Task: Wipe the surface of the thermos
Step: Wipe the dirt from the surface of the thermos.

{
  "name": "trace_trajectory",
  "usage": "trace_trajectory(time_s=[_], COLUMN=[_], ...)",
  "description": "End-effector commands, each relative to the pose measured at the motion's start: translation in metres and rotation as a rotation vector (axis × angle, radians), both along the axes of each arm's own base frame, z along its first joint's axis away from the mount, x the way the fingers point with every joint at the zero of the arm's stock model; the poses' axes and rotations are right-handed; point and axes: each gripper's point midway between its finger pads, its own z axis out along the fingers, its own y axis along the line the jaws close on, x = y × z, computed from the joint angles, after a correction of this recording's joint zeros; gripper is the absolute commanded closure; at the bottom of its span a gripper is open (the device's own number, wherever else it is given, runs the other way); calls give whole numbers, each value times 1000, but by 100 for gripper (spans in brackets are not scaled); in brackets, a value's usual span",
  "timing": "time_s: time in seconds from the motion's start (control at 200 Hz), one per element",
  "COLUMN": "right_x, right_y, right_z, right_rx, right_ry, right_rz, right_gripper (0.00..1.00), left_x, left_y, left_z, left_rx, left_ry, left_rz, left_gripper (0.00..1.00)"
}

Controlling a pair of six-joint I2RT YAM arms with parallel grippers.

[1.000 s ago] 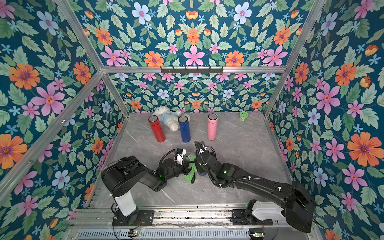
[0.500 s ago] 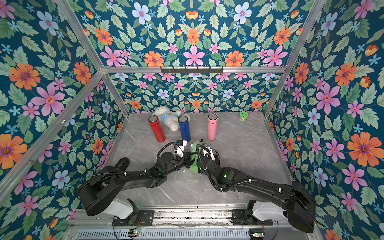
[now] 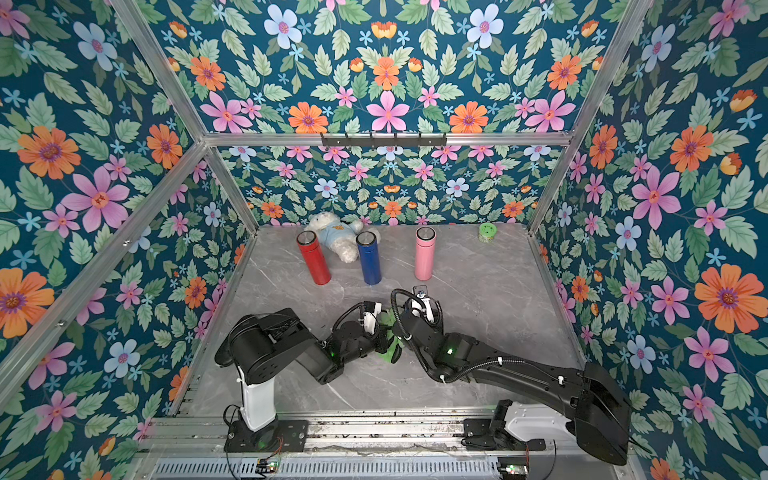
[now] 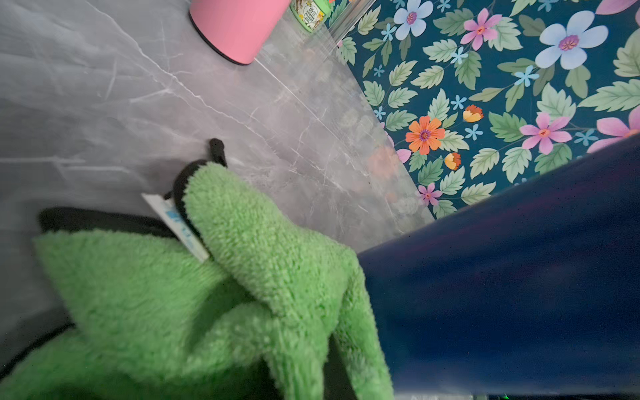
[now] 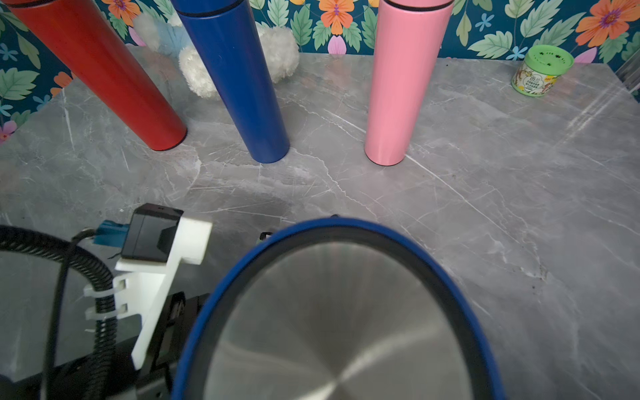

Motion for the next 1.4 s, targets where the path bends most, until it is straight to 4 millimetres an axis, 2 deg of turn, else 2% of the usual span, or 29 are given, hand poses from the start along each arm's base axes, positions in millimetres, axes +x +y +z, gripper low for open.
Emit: trace_trajectory(time_s=[0.0,0.165,0.265,0.365,0.475,0.605,0.785,0.96,1.105,1.395], right_x=[-4,1,5,11,16,18,15,12,7,1], right_y=[-10,-15,-16,-20,-23,-21,-16,-14,-11,-3], right_z=[-4,3,7,8,8,8,-3,-10,-12,-25], right_rx=[-4,3,23,31,29,14,1,-14,-33,-45], right_ry=[31,46,57,81,102,115,154,185,187,216], right_rz=[-49,-82,-90,-98,-99,-87,-61,-46,-35,-17], right_gripper=[100,100,100,100,100,100,100,100,100,100], left_x=[-1,-12,-19,-25,-40,-59,-79,-71,-64,-62], left_y=[-6,-12,-8,1,8,6,-12,-29,-33,-37], left_z=[31,38,39,35,35,52,83,97,115,140], left_rx=[-1,312,477,594,674,705,781,889,917,920], left_ry=[-158,-402,-519,-603,-733,-912,-1212,-1347,-1389,-1443], left_rz=[-23,-52,-56,-40,-36,4,69,151,195,215], left_gripper=[100,100,100,100,100,100,100,100,100,100])
